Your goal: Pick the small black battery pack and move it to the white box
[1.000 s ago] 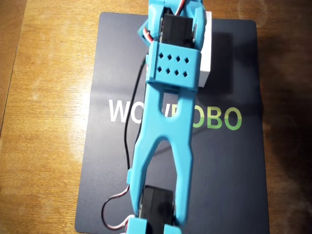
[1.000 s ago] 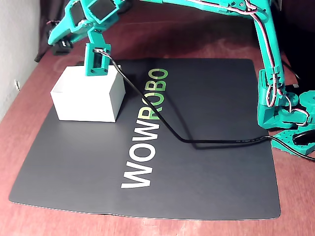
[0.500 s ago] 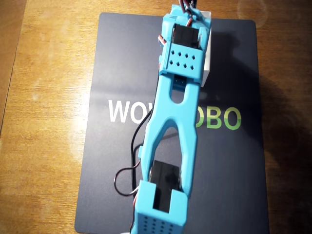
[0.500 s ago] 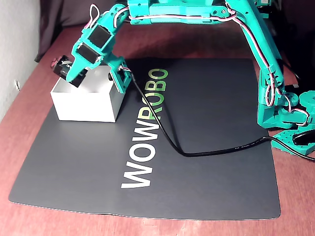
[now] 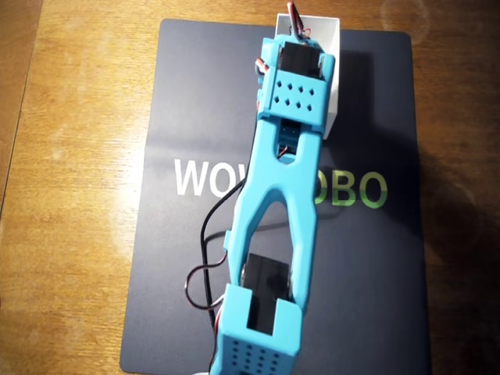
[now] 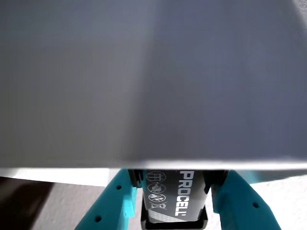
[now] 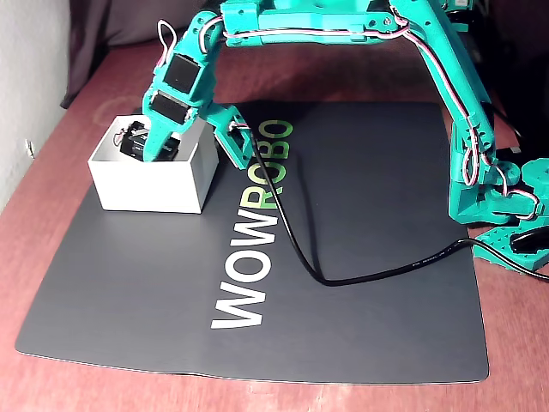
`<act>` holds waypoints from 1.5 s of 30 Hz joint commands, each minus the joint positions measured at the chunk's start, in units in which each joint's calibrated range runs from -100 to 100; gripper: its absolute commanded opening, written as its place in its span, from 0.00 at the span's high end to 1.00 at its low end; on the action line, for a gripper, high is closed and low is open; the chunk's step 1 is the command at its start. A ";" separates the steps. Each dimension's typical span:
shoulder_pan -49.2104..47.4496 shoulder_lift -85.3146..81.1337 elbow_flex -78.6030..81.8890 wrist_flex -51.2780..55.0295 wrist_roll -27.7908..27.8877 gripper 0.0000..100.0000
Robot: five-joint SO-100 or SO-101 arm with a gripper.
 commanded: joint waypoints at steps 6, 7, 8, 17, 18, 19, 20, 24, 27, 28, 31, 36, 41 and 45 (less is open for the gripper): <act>1.05 -1.35 -3.08 0.48 0.08 0.90; 1.05 -1.26 -3.08 0.48 0.08 0.90; 1.05 -1.17 -3.08 0.48 0.08 0.90; 1.05 -0.29 -3.08 0.22 0.08 0.90; 1.05 -0.21 -3.08 0.13 0.08 0.90; 1.05 -0.21 -3.08 -0.13 0.08 0.90; 1.05 0.06 -3.08 -0.22 0.08 0.90; 1.05 2.16 -3.17 -0.22 0.13 0.90; 1.05 2.16 -3.17 -0.22 0.13 0.89; 1.05 2.16 -3.17 -0.22 0.13 0.88; 1.05 2.16 -3.36 -0.31 0.13 0.83; 1.05 2.07 -3.45 -0.31 0.13 0.81; 0.93 1.63 -4.35 -0.31 0.08 0.81; 0.00 -2.31 -4.81 -0.31 -1.50 0.81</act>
